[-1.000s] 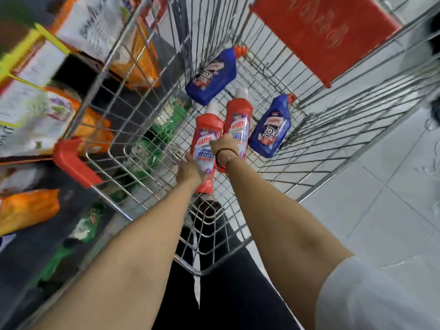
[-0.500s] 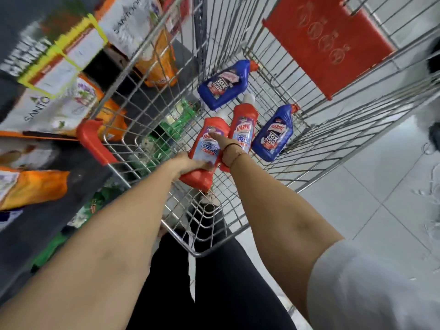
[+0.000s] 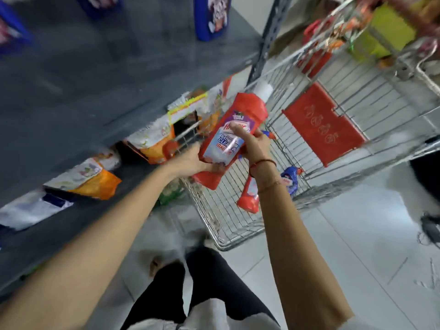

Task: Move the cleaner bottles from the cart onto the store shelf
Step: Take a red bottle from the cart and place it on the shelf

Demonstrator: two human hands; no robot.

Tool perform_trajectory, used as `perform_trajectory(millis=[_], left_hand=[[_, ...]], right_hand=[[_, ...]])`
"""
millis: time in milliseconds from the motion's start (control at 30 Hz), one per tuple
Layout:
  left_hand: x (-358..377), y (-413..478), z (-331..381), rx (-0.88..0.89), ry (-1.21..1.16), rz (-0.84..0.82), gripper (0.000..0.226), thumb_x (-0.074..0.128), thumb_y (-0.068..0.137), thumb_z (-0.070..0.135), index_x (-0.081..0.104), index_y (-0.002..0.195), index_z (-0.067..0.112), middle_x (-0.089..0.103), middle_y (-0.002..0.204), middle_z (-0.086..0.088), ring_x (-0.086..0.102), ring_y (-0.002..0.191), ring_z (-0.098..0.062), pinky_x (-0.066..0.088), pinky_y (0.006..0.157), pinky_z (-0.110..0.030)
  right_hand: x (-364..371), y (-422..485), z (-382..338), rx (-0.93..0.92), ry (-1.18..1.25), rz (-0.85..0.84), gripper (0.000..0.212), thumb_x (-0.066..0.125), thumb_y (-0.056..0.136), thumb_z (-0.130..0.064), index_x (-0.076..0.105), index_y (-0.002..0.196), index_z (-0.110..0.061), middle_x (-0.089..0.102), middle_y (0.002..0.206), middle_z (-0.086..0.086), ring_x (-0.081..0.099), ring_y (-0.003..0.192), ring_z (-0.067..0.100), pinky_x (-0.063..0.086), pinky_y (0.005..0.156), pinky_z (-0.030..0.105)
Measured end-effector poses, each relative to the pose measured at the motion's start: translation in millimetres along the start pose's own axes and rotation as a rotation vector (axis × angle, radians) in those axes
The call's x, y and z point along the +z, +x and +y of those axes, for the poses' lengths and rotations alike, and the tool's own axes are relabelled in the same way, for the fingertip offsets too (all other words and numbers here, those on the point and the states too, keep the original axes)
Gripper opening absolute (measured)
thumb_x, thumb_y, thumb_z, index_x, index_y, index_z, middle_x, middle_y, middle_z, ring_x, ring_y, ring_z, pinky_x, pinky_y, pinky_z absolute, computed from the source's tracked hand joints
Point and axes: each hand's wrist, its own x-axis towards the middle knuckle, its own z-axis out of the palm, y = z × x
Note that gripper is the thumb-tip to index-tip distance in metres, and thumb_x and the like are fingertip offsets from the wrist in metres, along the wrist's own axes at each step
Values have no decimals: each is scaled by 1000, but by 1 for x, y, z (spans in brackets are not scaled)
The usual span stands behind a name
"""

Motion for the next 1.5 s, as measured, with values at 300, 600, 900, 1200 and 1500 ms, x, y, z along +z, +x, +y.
perform_trajectory(millis=[300, 600, 900, 1200, 1500], left_hand=[[-82, -137, 23, 300, -102, 437, 39, 83, 59, 32, 60, 91, 36, 69, 83, 31, 63, 84, 6, 53, 79, -16], [-195, -299, -54, 316, -127, 979, 49, 81, 57, 38, 59, 101, 35, 69, 100, 12, 65, 91, 1, 52, 84, -27], [-267, -393, -134, 234, -146, 1278, 46, 78, 70, 20, 56, 109, 7, 68, 96, 5, 64, 82, 8, 50, 72, -10], [-303, -419, -185, 209, -127, 1333, 44, 73, 73, 5, 56, 113, 12, 69, 93, 17, 64, 84, 9, 51, 73, -11], [-292, -421, -189, 135, -72, 1425, 53, 76, 72, 14, 55, 119, 9, 65, 111, -1, 63, 94, 0, 50, 80, -10]], right_hand=[[122, -118, -98, -479, 76, -351, 23, 79, 62, -1, 65, 75, -14, 72, 62, -9, 64, 60, 5, 55, 59, 21], [312, -230, -73, -679, -215, -824, 44, 86, 56, -5, 62, 91, -14, 74, 83, -7, 71, 77, 10, 58, 70, 26], [452, -299, -20, -778, -381, -1052, 53, 87, 57, -14, 61, 102, -3, 72, 99, 10, 71, 89, 21, 59, 81, 40], [508, -316, 23, -797, -464, -1084, 58, 86, 60, -20, 59, 110, -7, 70, 110, 13, 67, 98, 24, 55, 91, 43], [505, -312, 30, -732, -516, -1140, 59, 80, 69, -20, 52, 119, -7, 65, 120, 14, 63, 108, 26, 52, 95, 39]])
